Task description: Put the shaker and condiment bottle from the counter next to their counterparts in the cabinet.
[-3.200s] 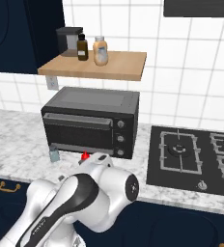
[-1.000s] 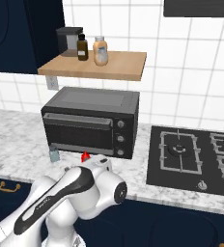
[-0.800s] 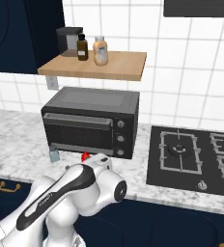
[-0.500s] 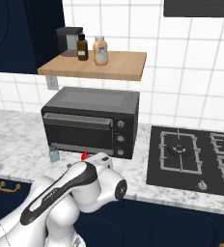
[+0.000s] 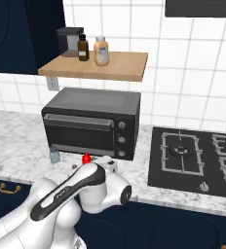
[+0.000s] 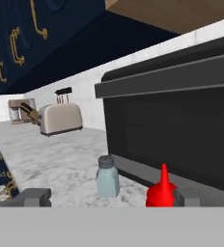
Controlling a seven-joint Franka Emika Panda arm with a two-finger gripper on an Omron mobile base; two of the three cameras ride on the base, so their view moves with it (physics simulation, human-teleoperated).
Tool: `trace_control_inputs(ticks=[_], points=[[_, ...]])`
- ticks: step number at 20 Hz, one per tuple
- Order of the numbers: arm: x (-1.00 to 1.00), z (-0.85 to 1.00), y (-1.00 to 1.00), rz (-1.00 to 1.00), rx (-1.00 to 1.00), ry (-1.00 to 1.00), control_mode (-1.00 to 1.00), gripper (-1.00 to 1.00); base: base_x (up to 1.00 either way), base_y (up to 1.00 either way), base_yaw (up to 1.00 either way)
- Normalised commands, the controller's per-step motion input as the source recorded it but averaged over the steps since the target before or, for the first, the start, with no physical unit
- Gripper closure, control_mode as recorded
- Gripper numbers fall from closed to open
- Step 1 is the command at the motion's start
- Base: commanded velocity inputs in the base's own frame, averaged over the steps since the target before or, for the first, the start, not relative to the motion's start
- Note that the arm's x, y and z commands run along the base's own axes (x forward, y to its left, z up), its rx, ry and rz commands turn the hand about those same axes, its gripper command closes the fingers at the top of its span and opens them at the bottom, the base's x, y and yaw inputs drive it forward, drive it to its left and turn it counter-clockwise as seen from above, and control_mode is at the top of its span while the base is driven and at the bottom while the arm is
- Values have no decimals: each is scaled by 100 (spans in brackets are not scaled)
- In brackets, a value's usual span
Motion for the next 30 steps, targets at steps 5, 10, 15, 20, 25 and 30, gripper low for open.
trace_control_inputs(ticks=[5,10,15,20,25,30], points=[[23,-20,-7,0,1,0,-100,-100,0,0,0],[13,-21,0,0,0,0,-100,-100,0,0,0],[11,-6,0,0,0,0,-100,-100,0,0,0],[18,-12,0,0,-1,0,-100,-100,0,0,0],[14,-25,0,0,-4,0,-100,-100,0,0,0],[17,-13,0,0,-1,0,-100,-100,0,0,0]])
